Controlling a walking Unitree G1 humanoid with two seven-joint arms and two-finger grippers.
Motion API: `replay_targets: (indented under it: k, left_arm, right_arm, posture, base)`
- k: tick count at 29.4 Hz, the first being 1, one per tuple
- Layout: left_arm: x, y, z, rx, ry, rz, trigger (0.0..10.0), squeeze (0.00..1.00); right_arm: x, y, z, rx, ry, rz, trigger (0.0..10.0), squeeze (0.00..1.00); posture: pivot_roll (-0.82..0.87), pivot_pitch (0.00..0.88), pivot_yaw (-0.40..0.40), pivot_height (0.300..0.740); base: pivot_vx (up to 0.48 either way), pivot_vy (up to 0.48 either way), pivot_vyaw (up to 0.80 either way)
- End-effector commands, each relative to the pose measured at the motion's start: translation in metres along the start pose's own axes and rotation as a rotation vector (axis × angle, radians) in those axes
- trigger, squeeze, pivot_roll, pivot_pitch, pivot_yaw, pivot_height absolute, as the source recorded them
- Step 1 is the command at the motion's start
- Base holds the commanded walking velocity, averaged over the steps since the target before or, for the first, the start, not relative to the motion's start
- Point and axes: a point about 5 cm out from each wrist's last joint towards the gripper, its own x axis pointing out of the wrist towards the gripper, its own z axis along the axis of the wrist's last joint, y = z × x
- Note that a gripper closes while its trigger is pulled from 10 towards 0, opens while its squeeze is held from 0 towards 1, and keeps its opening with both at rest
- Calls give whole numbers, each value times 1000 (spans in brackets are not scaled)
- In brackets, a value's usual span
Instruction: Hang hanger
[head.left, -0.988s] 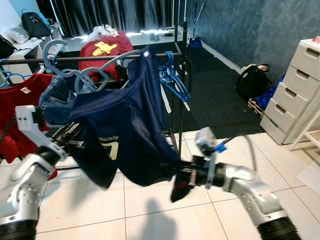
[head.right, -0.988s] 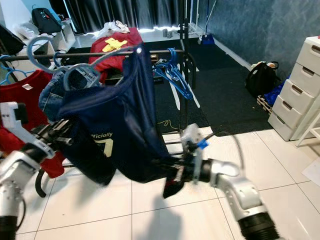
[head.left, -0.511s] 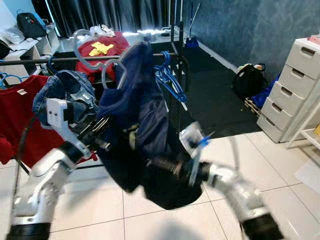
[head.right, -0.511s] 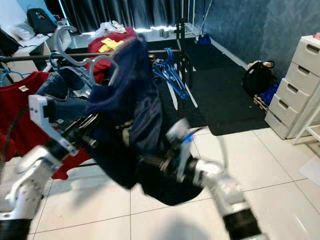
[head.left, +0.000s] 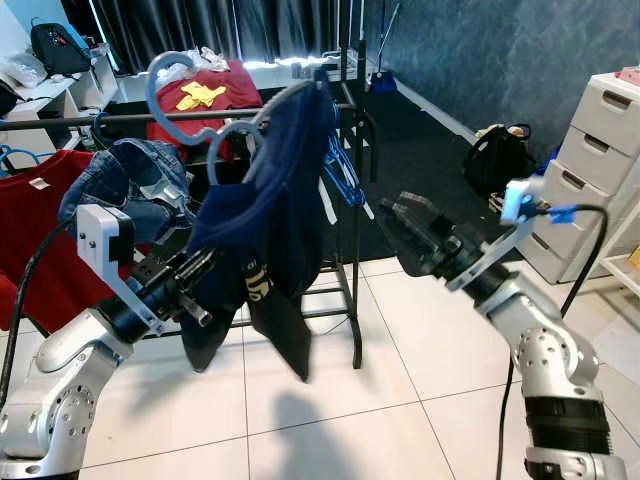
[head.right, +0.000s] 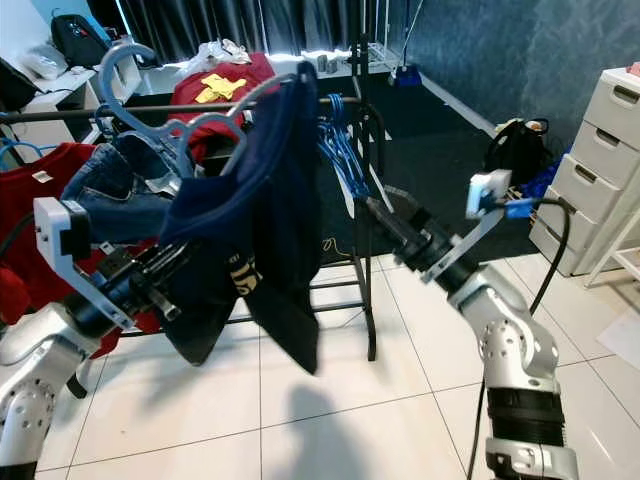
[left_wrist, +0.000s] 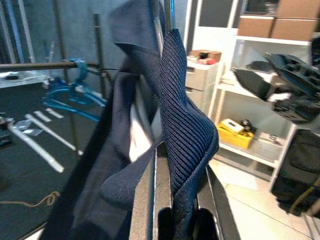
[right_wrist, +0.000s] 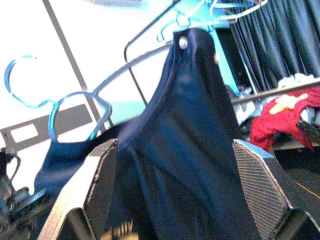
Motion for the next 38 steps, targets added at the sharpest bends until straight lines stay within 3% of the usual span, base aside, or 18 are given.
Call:
replay_targets:
  k: [1,2,4,5,9,11,13,15,23,30,31,32,33,34,35,38]
  left_arm:
    - [1,-9,8,26,-23,-82,10000,0]
    - [-1,-16,5,24,4,-134,10000,0]
    - [-1,-16,5,24,4,-134,10000,0]
    - [-3,-20,3,27,30,-167,10000,0]
    - [-5,-21,0,34,53,-179,10000,0]
    - [-7,-24,-6,43,97,-196,10000,0]
    - [-7,-24,-6,43,97,-196,10000,0]
    - [-7,-30,-10,44,116,-217,10000,0]
    - [-1,-38,-12,73,122,-223,10000,0]
    - [2,-38,-11,124,111,-192,10000,0]
    - [2,-36,-10,132,109,-182,10000,0]
    - [2,-36,-10,132,109,-182,10000,0]
    - [1,-35,-9,137,106,-173,10000,0]
    - [1,-35,-9,137,106,-173,10000,0]
    - [1,-34,-8,140,104,-167,10000,0]
    - [1,-34,-8,144,102,-160,10000,0]
  right_arm:
    - [4,3,6,31,-42,21,10000,1000]
    - [7,5,10,51,-65,28,10000,698]
    - [7,5,10,51,-65,28,10000,698]
    - [10,6,14,67,-84,29,10000,0]
    - [13,5,18,75,-100,14,10000,0]
    - [18,-3,25,51,-121,-74,10000,0]
    - [18,-3,25,51,-121,-74,10000,0]
    - [19,-14,29,13,-117,-184,10000,0]
    - [19,-25,33,-12,-115,-294,10000,0]
    - [18,-31,20,-42,-17,-371,10000,0]
    - [18,-32,19,-38,-15,-381,8549,0]
    - [18,-32,19,-38,-15,-381,8549,0]
    - [18,-33,19,-37,-18,-388,1765,0]
    - [18,-33,19,-37,-18,-388,1765,0]
    - [18,-33,19,-33,-25,-390,0,0]
    - [17,-34,21,-26,-39,-389,0,0]
  posture:
    - [-83,19,29,740]
    - [-81,18,30,740]
    - [-81,18,30,740]
    - [-81,19,30,740]
    - [-79,19,31,740]
    - [-79,18,30,740]
    - [-79,18,30,740]
    - [-80,18,30,740]
    - [-80,20,30,740]
    - [-76,21,23,740]
    - [-76,21,23,740]
    - [-76,21,23,740]
    - [-76,22,23,740]
    - [-76,22,23,740]
    - [-76,24,22,740]
    - [-78,24,24,740]
  base:
    - [0,0,0]
    - [0,0,0]
    - [0,0,0]
    - [0,0,0]
    - [0,0,0]
    - [0,0,0]
    - [0,0,0]
    - [0,0,0]
    - [0,0,0]
    - [0,0,0]
    - [0,0,0]
    - [0,0,0]
    - [0,0,0]
    - [0,0,0]
    - [0,0,0]
    - [0,0,0]
